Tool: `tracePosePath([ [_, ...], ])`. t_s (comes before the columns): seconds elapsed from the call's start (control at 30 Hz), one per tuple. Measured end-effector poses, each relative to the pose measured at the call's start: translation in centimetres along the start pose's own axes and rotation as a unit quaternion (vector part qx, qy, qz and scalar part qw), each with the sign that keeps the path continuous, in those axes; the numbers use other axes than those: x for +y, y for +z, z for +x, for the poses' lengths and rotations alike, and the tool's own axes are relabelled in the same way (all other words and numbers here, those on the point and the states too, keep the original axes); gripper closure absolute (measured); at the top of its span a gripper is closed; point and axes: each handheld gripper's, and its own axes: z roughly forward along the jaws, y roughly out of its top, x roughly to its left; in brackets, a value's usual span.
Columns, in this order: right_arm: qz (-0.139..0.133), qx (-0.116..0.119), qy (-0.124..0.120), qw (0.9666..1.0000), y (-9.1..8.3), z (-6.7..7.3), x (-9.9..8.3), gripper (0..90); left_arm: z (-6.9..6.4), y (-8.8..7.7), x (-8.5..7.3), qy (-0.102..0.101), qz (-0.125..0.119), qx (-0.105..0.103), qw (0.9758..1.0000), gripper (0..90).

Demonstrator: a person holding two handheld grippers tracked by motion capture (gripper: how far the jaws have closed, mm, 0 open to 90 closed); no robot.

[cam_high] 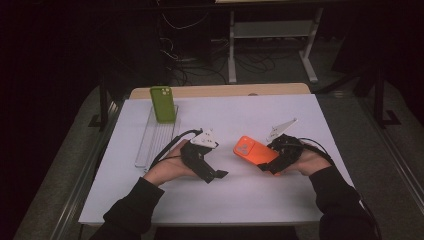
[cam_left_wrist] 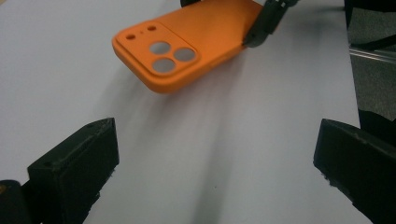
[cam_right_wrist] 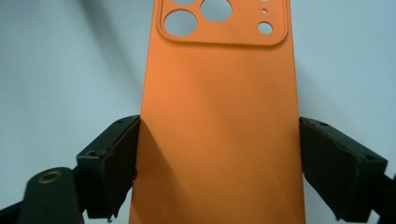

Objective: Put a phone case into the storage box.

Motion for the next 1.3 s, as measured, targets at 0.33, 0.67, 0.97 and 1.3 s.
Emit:
tracePosePath([
  [0.33,0.012,0.038,-0.08,0.996,1.2,2.0,1.0,15.2,-0.3,-0.2,-0.2,0.023,0.015,-0.015,0.9995,0.0],
  [0.67,0.028,0.071,-0.125,0.9892,2.1,4.4,2.2,15.2,-0.7,0.2,-0.3,0.036,0.019,-0.036,0.9985,0.0],
  [0.97,0.028,0.09,-0.158,0.983,2.3,6.1,3.2,15.2,-1.3,1.0,-0.4,0.064,0.037,-0.058,0.9956,0.0],
  [1.3,0.026,0.1,-0.181,0.9781,2.2,7.3,3.8,15.1,-2.2,2.1,-0.5,0.075,0.054,-0.084,0.9921,0.0],
])
